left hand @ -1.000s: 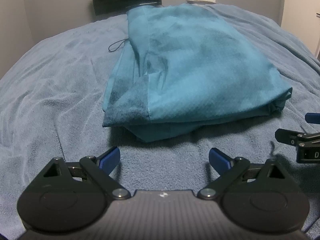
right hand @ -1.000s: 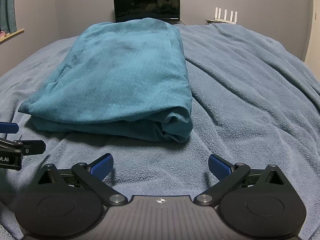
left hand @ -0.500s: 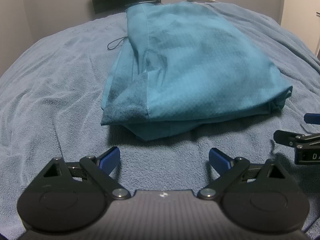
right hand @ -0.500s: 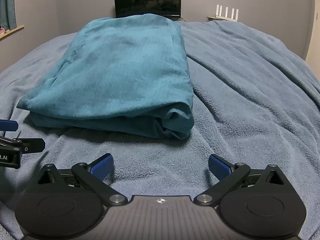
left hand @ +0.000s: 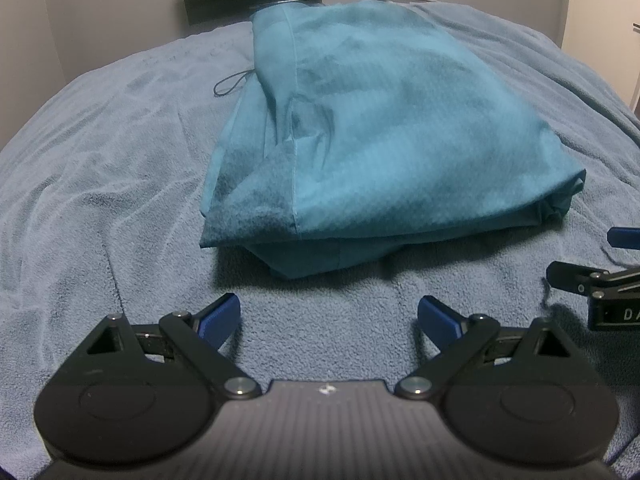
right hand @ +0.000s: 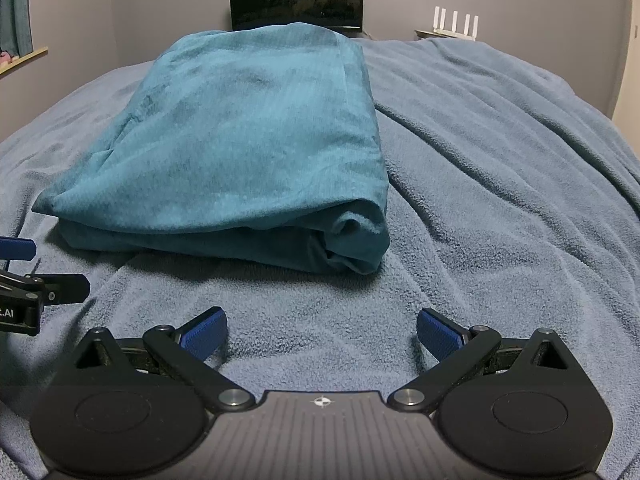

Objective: Fold large clothes

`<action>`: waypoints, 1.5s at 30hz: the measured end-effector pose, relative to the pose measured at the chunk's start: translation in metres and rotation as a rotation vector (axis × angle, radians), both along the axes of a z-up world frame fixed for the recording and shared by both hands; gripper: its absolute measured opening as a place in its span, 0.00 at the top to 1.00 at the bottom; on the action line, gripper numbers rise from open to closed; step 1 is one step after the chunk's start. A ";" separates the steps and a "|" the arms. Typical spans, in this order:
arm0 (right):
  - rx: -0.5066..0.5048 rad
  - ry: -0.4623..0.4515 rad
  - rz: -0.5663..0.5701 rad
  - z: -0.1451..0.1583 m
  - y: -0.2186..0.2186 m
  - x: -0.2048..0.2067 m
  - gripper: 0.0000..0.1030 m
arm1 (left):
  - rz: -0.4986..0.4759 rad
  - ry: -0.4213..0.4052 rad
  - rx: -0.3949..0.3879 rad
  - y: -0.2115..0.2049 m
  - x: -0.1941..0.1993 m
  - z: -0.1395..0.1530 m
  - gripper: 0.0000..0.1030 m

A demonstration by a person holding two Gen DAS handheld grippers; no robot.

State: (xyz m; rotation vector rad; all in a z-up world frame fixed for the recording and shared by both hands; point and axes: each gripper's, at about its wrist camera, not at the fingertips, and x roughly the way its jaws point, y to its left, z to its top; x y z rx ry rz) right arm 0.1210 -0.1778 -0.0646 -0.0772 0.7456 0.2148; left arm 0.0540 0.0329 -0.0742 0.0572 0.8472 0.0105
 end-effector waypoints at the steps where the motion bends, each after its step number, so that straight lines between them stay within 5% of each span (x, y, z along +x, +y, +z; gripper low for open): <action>1: 0.000 0.000 0.000 0.000 0.000 0.000 0.01 | 0.000 0.000 0.000 0.000 0.000 0.000 0.06; 45: -0.001 0.016 -0.009 -0.003 0.000 0.000 0.01 | -0.021 0.003 -0.016 0.000 0.000 -0.002 0.06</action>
